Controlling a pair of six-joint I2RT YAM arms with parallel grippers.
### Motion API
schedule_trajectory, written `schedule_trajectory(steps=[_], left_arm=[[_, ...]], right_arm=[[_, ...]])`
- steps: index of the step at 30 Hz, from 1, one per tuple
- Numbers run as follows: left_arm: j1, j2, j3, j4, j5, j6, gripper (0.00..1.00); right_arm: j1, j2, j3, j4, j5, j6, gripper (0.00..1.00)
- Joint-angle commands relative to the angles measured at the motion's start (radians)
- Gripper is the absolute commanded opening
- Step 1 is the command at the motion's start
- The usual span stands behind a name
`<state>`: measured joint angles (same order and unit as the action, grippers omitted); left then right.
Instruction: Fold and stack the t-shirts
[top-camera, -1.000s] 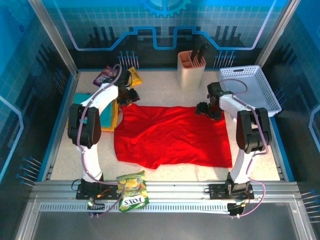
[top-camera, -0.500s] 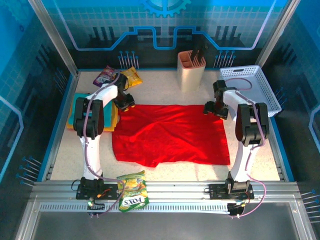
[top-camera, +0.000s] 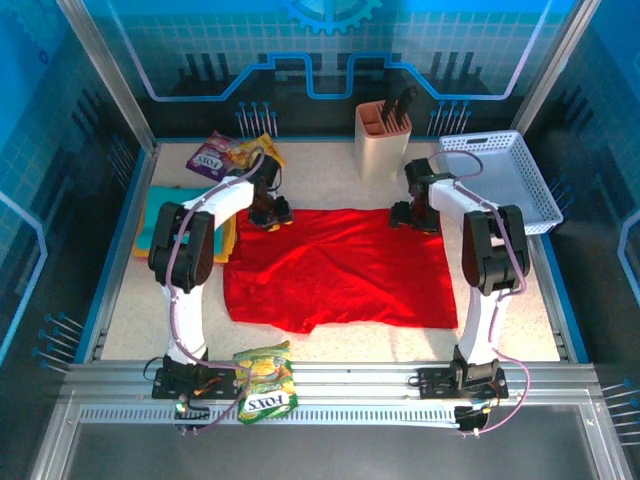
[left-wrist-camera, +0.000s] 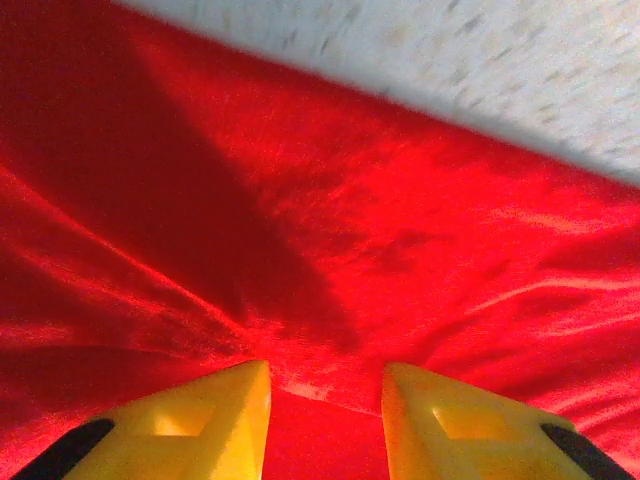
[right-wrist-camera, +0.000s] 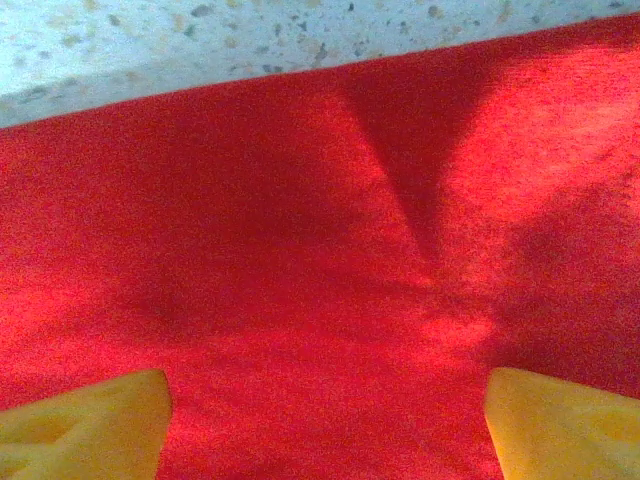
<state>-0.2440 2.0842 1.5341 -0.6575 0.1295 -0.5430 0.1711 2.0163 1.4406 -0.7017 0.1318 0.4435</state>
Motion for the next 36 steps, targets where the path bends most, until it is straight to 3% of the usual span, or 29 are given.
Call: schedule_trajectory(steps=[1, 12, 18, 24, 26, 27, 28, 32, 36], left_arm=[[0.014, 0.069, -0.005, 0.022, 0.009, -0.022, 0.35], [0.015, 0.321, 0.401, -0.139, 0.013, 0.022, 0.35], [0.015, 0.316, 0.502, -0.217, 0.024, 0.060, 0.37], [0.002, 0.025, 0.259, -0.142, 0.037, 0.105, 0.45], [-0.006, -0.096, 0.156, -0.104, 0.036, 0.123, 0.47], [-0.010, -0.159, 0.096, -0.086, 0.039, 0.131, 0.54], [-0.013, -0.223, 0.042, -0.074, 0.041, 0.136, 0.58], [-0.013, -0.425, -0.180, -0.069, 0.032, 0.114, 0.60], [-0.013, -0.617, -0.435, -0.082, 0.015, 0.039, 0.56]], right_arm=[[0.003, 0.074, 0.057, -0.041, 0.023, 0.003, 0.82], [-0.031, 0.231, 0.319, -0.117, 0.038, -0.026, 0.77], [-0.043, 0.213, 0.353, -0.092, 0.075, -0.076, 0.78], [-0.012, 0.010, 0.233, -0.039, 0.044, -0.104, 0.81], [0.027, -0.076, 0.182, -0.031, 0.059, -0.110, 0.93], [0.049, -0.124, 0.150, -0.022, 0.067, -0.113, 1.00], [0.070, -0.168, 0.118, -0.014, 0.066, -0.114, 1.00], [0.127, -0.296, 0.001, 0.003, 0.021, -0.084, 1.00], [0.167, -0.413, -0.178, 0.080, -0.046, -0.049, 1.00]])
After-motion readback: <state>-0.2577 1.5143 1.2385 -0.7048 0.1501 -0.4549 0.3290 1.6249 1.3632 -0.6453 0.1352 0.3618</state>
